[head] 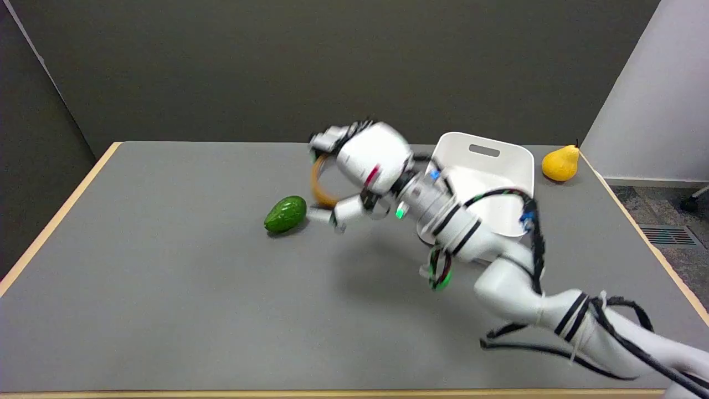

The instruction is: Place yellow tape into white box.

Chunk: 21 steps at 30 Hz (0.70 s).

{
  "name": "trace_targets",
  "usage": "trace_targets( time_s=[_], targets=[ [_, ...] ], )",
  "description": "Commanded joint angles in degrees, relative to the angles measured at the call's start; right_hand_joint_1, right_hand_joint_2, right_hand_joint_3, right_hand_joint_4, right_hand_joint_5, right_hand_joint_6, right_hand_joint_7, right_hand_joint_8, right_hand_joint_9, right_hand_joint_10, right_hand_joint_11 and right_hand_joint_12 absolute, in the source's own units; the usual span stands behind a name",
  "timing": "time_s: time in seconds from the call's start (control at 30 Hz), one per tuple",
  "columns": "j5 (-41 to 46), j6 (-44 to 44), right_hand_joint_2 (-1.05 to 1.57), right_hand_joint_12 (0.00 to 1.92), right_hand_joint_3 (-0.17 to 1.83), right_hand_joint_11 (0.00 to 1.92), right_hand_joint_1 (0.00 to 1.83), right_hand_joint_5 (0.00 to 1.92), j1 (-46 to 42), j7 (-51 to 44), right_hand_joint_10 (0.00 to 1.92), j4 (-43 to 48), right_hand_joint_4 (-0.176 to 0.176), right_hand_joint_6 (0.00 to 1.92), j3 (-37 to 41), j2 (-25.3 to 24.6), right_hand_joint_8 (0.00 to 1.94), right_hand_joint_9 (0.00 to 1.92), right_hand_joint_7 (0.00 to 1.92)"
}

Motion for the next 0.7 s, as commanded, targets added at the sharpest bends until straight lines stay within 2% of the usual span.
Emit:
trace_targets(
  time_s=[0.03, 0.17, 0.4, 0.53, 0.7],
  targets=[
    [29.9, -1.4, 1.0, 1.92, 0.58, 0.79, 0.95, 0.72, 9.5, -22.7, 1.92, -13.0, 0.037, 1.53, 21.2, 7.9, 1.94, 0.9, 0.82],
    [30.3, 0.3, 0.99, 1.92, 0.58, 0.8, 0.96, 0.72, 9.5, -23.3, 1.92, -17.5, 0.033, 1.54, 20.5, 11.5, 1.94, 0.89, 0.82],
    [30.0, 3.6, 0.98, 1.92, 0.6, 0.88, 0.96, 0.72, 0.4, -24.9, 1.92, -17.4, 0.022, 1.53, 23.6, 13.7, 1.94, 0.91, 0.83],
    [30.2, 4.1, 0.97, 1.92, 0.62, 0.95, 0.96, 0.73, -3.7, -24.4, 1.92, -19.7, 0.033, 1.53, 25.3, 13.8, 1.94, 0.91, 0.83],
    [29.6, 7.6, 0.96, 1.92, 0.64, 0.98, 0.96, 0.74, -8.2, -23.9, 1.92, -18.5, 0.054, 1.53, 23.2, 13.9, 1.93, 0.91, 0.84]
  ],
)
